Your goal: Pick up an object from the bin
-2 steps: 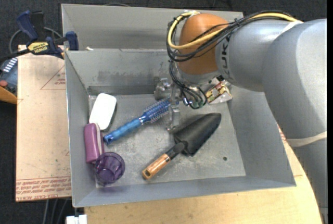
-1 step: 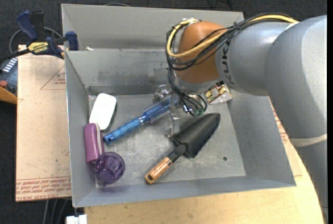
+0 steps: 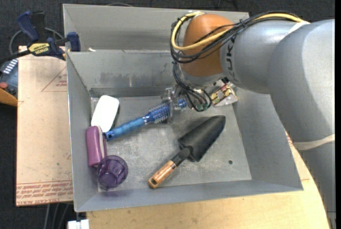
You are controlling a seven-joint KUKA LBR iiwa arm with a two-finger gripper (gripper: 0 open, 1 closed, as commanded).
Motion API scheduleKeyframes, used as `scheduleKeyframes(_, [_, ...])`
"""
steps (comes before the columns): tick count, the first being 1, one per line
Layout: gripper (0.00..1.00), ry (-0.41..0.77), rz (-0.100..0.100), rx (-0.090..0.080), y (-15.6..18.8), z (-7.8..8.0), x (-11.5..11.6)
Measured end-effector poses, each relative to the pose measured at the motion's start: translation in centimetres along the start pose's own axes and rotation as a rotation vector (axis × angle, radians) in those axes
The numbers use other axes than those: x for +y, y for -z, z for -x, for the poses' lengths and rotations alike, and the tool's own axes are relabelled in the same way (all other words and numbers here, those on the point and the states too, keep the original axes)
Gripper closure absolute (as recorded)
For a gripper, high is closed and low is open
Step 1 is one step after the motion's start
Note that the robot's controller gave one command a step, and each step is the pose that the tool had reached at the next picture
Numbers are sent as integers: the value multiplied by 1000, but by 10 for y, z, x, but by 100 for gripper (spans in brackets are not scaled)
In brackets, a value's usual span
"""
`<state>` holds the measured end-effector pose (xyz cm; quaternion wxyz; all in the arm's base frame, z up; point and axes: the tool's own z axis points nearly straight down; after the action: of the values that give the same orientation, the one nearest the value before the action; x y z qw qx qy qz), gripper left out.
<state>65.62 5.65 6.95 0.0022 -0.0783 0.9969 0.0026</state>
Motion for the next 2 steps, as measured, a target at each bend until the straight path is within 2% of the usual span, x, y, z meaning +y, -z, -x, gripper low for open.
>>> scheduleKeyframes(2, [100, 0, 0, 2, 4, -1, 0])
